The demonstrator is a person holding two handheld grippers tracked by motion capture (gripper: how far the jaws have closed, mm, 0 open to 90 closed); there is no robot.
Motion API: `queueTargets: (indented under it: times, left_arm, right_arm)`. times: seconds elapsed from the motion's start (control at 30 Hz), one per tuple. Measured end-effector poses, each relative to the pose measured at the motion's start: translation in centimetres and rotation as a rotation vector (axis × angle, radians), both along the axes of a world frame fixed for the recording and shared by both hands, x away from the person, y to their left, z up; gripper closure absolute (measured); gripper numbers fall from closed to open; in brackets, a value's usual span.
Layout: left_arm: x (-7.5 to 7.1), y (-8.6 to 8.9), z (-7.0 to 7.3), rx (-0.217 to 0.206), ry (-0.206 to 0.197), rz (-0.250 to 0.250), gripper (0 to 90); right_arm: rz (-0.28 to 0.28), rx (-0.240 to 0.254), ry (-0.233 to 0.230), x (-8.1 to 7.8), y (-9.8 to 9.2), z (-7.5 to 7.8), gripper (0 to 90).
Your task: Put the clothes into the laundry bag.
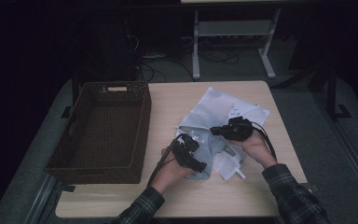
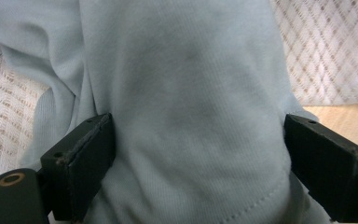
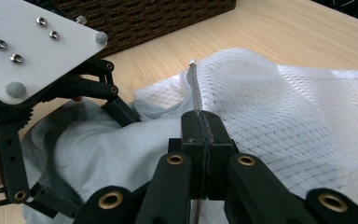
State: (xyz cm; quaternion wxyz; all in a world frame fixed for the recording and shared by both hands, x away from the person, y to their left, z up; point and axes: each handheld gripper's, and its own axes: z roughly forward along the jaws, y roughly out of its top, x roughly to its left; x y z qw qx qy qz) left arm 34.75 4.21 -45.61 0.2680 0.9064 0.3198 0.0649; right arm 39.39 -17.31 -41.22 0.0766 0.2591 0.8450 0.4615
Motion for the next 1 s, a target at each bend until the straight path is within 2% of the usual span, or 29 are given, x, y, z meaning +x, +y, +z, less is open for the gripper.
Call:
queueTargets:
  times: [0.13, 0.23, 0.3, 0.47, 0.6, 0.77, 0.9, 1.0]
  left_arm:
    - [-0.1, -0.1, -0.1, 0.028, -0.024, -0.011, 12.4]
    - [-0.2, 0.0, 0.0, 0.031, -0.031, -0.006, 15.6]
    - [-0.1, 0.3, 0.1, 0.029, -0.035, 0.000, 22.5]
    - [0.4, 1.4, 0.4, 0.007, -0.038, 0.009, 49.2]
    - [0.7, 1.7, 0.5, -0.002, -0.031, 0.003, 61.6]
    - [0.8, 1.8, 0.6, -0.013, -0.033, -0.003, 67.9]
    - [0.8, 2.1, 1.0, -0.077, -0.013, 0.005, 70.7]
    - [0.6, 2.0, 1.7, -0.082, -0.040, 0.007, 71.4]
  right_arm:
    - [0.001, 0.000, 0.001, 0.0, 0.0, 0.0, 88.8]
    - [0.003, -0.001, 0.001, 0.0, 0.0, 0.0, 88.8]
    - [0.002, 0.000, 0.001, 0.0, -0.1, 0.0, 88.8]
    - [0.002, 0.002, 0.004, 0.0, -0.2, 0.0, 88.9]
    - [0.004, 0.004, 0.007, 0.1, -0.1, 0.0, 88.8]
    - [0.005, 0.008, 0.009, 0.1, -0.1, 0.0, 88.9]
    - [0.005, 0.013, 0.011, 0.1, -0.2, 0.0, 88.8]
    - [0.003, 0.015, 0.008, 0.1, -0.3, 0.1, 88.9]
